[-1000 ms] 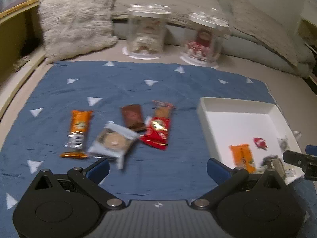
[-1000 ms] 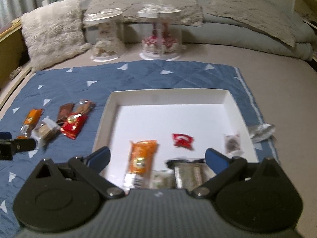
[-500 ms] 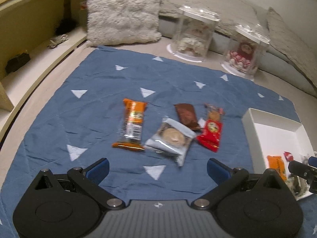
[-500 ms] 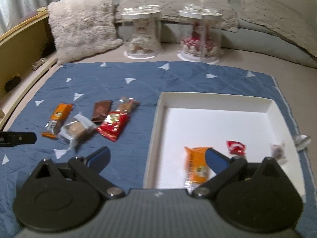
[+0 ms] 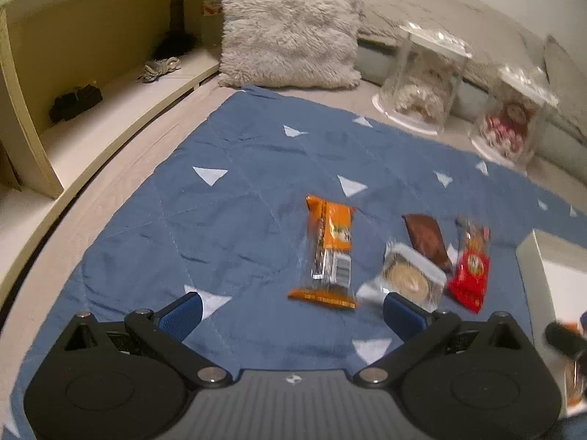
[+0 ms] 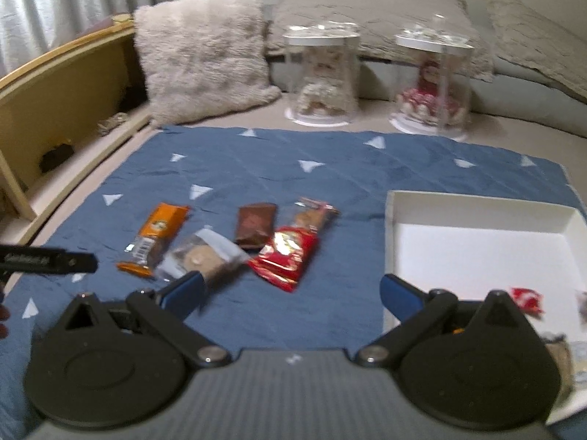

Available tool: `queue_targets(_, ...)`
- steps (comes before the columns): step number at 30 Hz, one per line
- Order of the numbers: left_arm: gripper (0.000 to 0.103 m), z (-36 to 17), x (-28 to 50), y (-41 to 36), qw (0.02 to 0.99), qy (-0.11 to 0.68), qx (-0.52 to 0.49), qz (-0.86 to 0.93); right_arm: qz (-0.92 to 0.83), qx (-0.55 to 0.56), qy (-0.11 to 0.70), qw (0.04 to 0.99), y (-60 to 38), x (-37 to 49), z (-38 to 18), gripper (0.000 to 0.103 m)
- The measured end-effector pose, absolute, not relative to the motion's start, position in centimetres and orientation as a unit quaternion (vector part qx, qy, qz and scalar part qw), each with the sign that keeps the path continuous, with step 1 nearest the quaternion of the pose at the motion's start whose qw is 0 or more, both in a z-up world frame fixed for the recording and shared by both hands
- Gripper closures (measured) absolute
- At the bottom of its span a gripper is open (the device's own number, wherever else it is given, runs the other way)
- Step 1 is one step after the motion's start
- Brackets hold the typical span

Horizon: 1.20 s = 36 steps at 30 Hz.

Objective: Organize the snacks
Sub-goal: 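Move both tools back over the remaining snacks on the mat, then grasp the orange bar with the left tool while the right tool grasps the round cookie pack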

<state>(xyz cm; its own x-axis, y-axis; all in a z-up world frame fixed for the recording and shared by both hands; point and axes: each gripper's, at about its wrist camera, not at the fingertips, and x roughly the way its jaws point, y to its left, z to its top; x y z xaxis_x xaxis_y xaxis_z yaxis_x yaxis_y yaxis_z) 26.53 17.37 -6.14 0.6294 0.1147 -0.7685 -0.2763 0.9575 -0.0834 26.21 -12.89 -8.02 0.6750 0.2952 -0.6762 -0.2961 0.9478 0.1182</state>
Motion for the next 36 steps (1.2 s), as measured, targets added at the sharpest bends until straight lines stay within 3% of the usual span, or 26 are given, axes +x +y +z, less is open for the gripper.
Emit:
queue_targets(12, 0.000, -8.1, 30.2, 16.4, 0.906, 0.396, -0.119, 0.090, 0.185, 0.186, 0.416, 0.871, -10.8, 29.4, -14.4, 0.002)
queue_targets(14, 0.000, -8.5, 30.7, 16.4, 0.905, 0.396, -0.125, 0.089, 0.190, 0.208, 0.427, 0.860, -10.4, 29.9, -15.5, 0.011)
queue_targets(16, 0.000, -9.1, 31.3, 16.3, 0.903, 0.401, -0.127, 0.089, 0.200, 0.205, 0.434, 0.854, -9.8, 30.2, -16.5, 0.031)
queue_targets(24, 0.001, -10.5, 32.7, 16.4, 0.900, 0.408, -0.127, 0.087, 0.256, 0.175, 0.404, 0.861, -7.8, 30.4, -17.5, 0.061)
queue_targets(26, 0.001, -10.5, 33.0, 16.2, 0.901, 0.406, -0.125, 0.085, 0.263, 0.146, 0.400, 0.866, -7.2, 30.6, -17.4, 0.075)
queue_targets(27, 0.003, -10.5, 33.0, 16.1, 0.902, 0.405, -0.124, 0.084, 0.265, 0.134, 0.401, 0.867, -7.0, 30.6, -17.4, 0.087)
queue_targets(30, 0.011, -10.7, 33.5, 15.8, 0.899, 0.412, -0.125, 0.078, 0.269, 0.110, 0.396, 0.871, -7.1, 30.3, -17.0, 0.094)
queue_targets(36, 0.014, -11.5, 34.1, 15.4, 0.895, 0.427, -0.102, 0.080, 0.267, 0.093, 0.403, 0.870, -9.2, 30.4, -16.6, 0.099)
